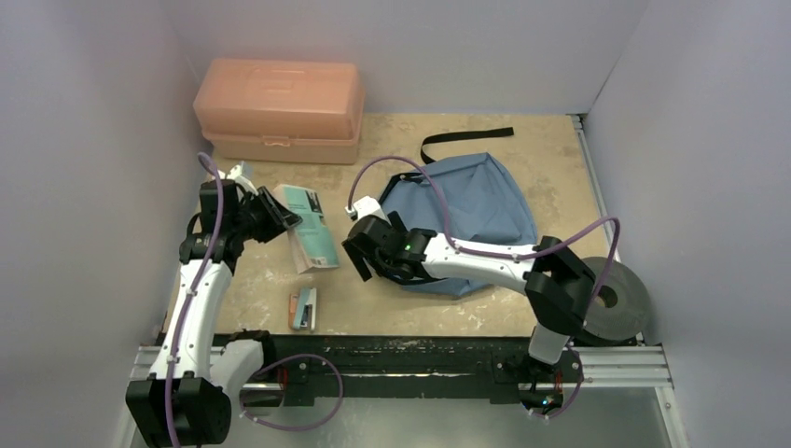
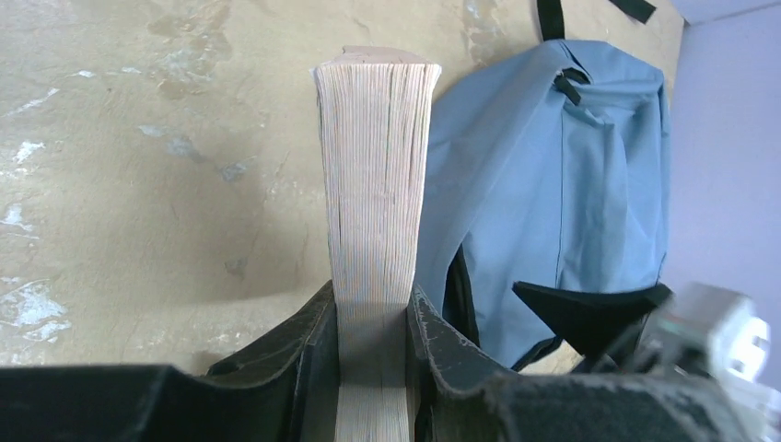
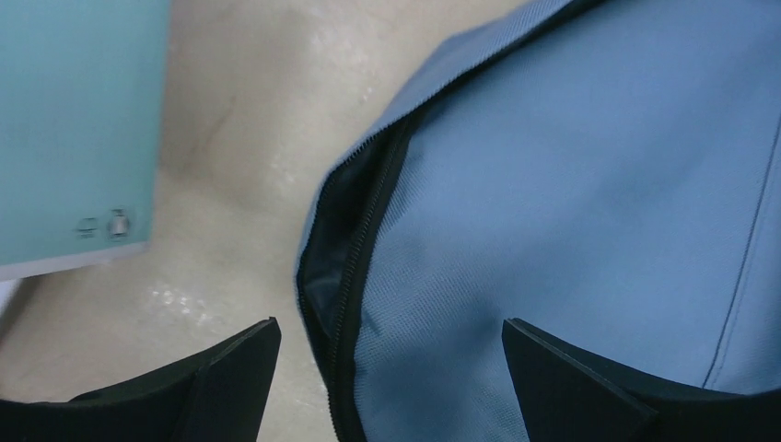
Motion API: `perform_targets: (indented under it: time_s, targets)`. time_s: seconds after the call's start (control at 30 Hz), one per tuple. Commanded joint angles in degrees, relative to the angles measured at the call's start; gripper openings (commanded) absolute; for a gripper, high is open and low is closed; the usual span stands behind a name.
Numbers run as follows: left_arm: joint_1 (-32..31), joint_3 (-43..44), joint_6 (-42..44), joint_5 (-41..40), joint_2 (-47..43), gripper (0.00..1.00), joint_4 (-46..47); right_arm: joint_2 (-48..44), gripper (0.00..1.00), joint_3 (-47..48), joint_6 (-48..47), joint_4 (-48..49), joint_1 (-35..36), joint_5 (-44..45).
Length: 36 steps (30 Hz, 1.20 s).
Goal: Pack the student bag
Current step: Place the book in the student bag.
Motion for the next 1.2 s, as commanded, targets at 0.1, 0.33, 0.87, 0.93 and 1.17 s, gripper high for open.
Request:
perform_targets:
  time_s: [0.1, 0.33, 0.87, 0.93, 1.17]
  targets:
    - [0.11, -0.31, 2.64, 7.36, -4.34, 0.00, 1.21, 3.86, 0.86, 4.49, 5.61, -6.37, 0.35, 8.09]
    - [0.09, 0.11, 3.16, 8.70, -6.25, 0.00, -0.08, 6.73, 0.82, 5.85, 5.53, -9.50, 1.23, 15.17]
    - [0.07, -1.21, 3.80, 12.23, -7.60, 0.00, -0.98, 1.16, 0.31, 3.65, 4.62, -11.38, 3.14, 21.52]
    - [0.08, -1.62, 3.51, 13.94, -7.79, 0.00, -0.68, -0.54, 0.20, 2.00, 3.19, -8.76, 2.72, 19.66]
    - [0.12, -1.34, 3.17, 19.06, -9.03, 0.00, -1.76, -5.06, 0.00, 0.25, 1.46, -5.61, 0.30, 14.03]
